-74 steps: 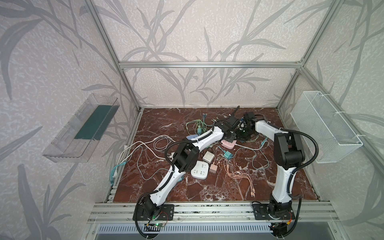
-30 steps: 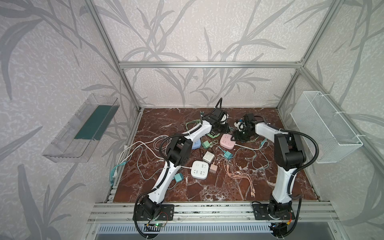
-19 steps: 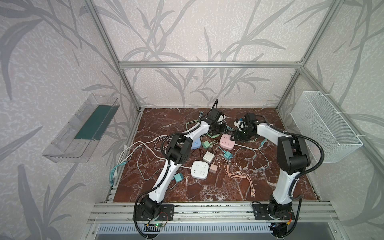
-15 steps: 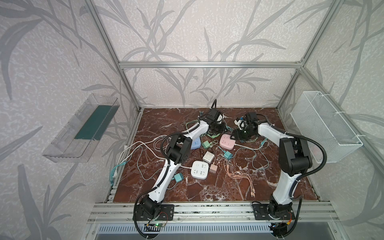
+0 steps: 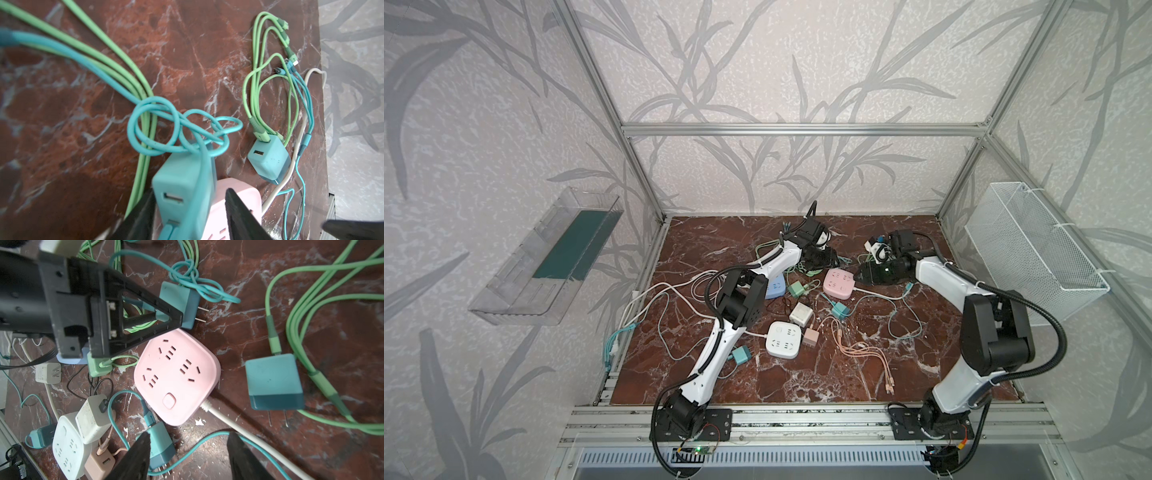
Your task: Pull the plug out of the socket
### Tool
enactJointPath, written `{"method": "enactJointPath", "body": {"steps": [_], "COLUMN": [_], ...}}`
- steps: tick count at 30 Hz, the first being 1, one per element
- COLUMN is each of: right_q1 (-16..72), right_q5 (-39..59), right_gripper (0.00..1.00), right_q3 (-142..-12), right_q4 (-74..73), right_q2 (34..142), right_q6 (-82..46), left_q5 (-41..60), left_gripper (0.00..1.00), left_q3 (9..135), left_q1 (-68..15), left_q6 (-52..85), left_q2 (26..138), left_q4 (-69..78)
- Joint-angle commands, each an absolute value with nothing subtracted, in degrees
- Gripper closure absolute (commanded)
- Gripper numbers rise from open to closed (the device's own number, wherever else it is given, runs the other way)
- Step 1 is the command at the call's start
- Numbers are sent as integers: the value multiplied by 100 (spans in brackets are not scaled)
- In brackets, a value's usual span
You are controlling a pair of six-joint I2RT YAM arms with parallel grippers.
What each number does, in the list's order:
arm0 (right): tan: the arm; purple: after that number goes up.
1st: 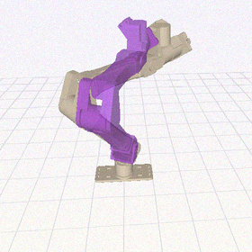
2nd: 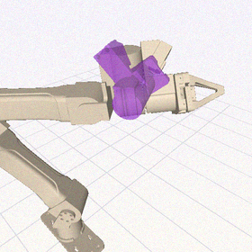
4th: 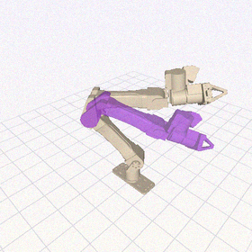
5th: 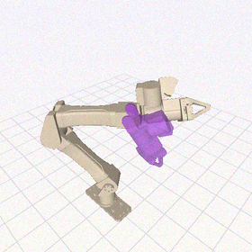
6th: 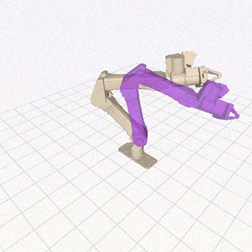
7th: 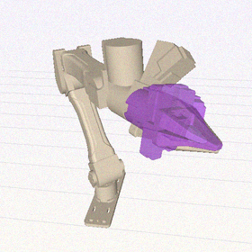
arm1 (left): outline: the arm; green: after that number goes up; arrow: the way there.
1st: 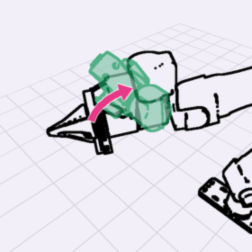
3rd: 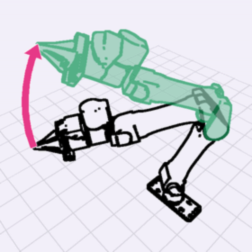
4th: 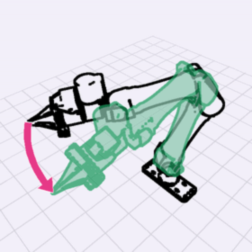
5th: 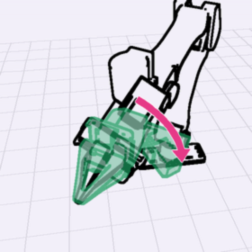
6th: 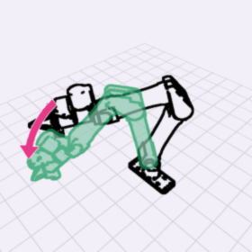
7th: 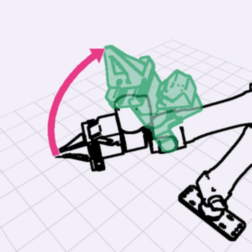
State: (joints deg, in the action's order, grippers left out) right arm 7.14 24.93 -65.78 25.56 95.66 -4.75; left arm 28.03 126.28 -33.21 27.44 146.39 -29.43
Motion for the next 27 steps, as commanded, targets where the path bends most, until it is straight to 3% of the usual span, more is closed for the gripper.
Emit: {"method": "enactJointPath", "body": {"steps": [1, 8, 15, 27], "right_q1": [617, 325, 118, 94], "right_q5": [2194, 1611, 1276, 171], "right_gripper": [37, 24, 19, 8], "right_q3": [-6302, -5404, -4613, -2499], "right_q4": [2097, 1217, 350, -3012], "right_q2": [9011, 8077, 7273, 6899], "right_q6": [-280, -256, -119, 26], "left_q5": [2397, 1314, 668, -201], "left_gripper": [40, 30, 29, 23], "left_q3": [12622, 12933, 13273, 12166], "left_q1": [-3314, -3307, -3314, -3439], "left_q6": [2617, 2369, 2166, 1783], "left_q2": [14266, 13961, 13694, 12432], "left_q4": [-3216, -4200, -4977, -4860]}}
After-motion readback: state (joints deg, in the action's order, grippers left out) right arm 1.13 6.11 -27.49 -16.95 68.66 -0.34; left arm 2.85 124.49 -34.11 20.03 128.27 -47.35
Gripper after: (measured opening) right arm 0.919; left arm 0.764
